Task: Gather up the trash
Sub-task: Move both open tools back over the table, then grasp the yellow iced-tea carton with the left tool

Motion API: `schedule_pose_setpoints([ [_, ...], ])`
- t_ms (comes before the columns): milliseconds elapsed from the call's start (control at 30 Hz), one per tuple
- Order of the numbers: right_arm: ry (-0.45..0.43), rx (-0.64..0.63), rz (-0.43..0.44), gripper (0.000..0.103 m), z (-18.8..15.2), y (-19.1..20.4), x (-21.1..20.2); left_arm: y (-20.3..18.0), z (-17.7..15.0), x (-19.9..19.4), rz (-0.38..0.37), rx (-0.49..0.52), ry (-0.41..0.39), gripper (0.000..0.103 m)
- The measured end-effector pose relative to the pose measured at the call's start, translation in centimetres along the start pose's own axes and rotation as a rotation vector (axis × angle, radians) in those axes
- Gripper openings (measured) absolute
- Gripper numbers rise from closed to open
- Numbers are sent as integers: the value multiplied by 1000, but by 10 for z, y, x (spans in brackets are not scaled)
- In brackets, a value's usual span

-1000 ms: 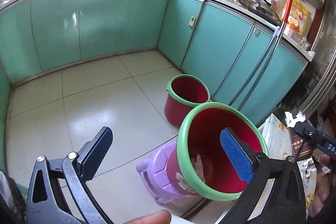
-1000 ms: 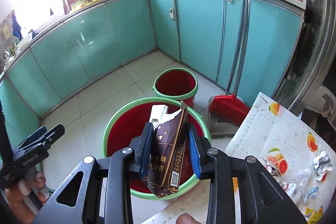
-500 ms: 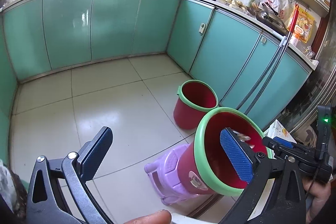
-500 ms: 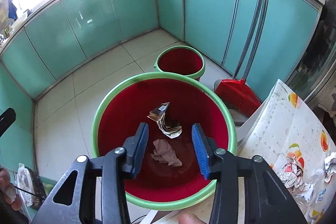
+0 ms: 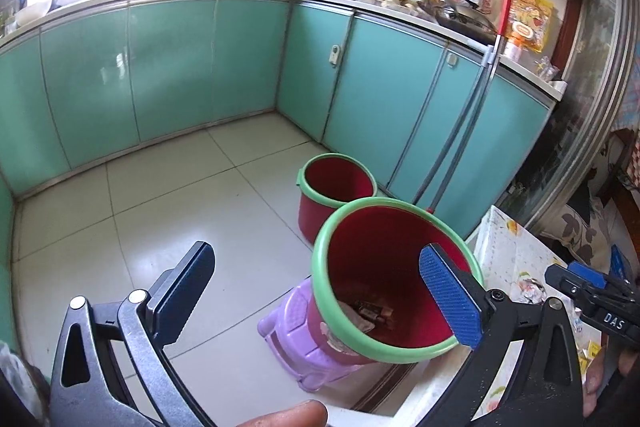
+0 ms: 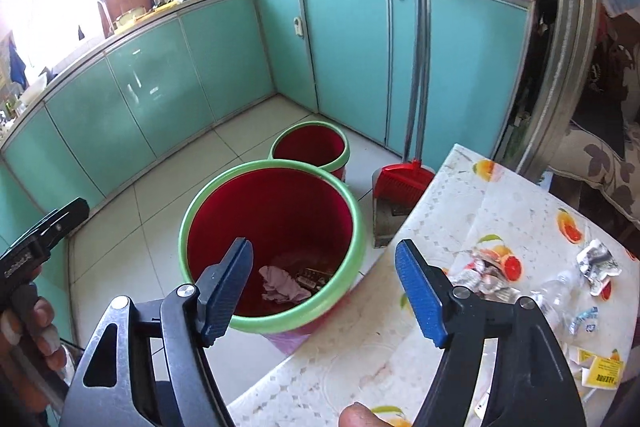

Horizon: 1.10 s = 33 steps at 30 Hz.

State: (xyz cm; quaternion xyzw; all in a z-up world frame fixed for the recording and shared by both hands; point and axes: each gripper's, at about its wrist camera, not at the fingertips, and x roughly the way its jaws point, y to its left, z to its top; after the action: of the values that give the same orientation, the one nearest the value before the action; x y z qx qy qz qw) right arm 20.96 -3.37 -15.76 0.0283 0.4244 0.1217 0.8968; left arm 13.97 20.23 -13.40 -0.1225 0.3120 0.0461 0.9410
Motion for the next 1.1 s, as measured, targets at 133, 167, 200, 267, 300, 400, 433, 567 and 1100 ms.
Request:
schedule_pose_setpoints([
  [133,-52,22,-61,77,-17,-25,-57,-43,-1,-14,-74,110,-17,103],
  [167,-65,32,-84,80,-22,-33,-72,-56,-3,-19,-90,141,-23,103],
  [200,-79,42,-108,83,-27,-40,-87,-69,-5,-24,-110,169,-28,103],
  [267,-101,61,-154,83,-39,-55,-116,-94,-12,-35,-152,216,-34,103],
  [300,-108,75,-171,84,-44,-64,-129,-106,-16,-39,-178,236,-28,103],
  [400,-124,127,-215,84,-67,-97,-168,-139,-28,-50,-246,284,-2,103],
  [433,-126,140,-236,84,-75,-107,-181,-150,-33,-54,-266,296,10,103],
  [567,-123,198,-307,84,-109,-147,-221,-193,-53,-64,-335,354,60,103],
  [1100,-91,435,-418,84,-212,-253,-276,-347,-167,-57,-526,1015,194,103],
])
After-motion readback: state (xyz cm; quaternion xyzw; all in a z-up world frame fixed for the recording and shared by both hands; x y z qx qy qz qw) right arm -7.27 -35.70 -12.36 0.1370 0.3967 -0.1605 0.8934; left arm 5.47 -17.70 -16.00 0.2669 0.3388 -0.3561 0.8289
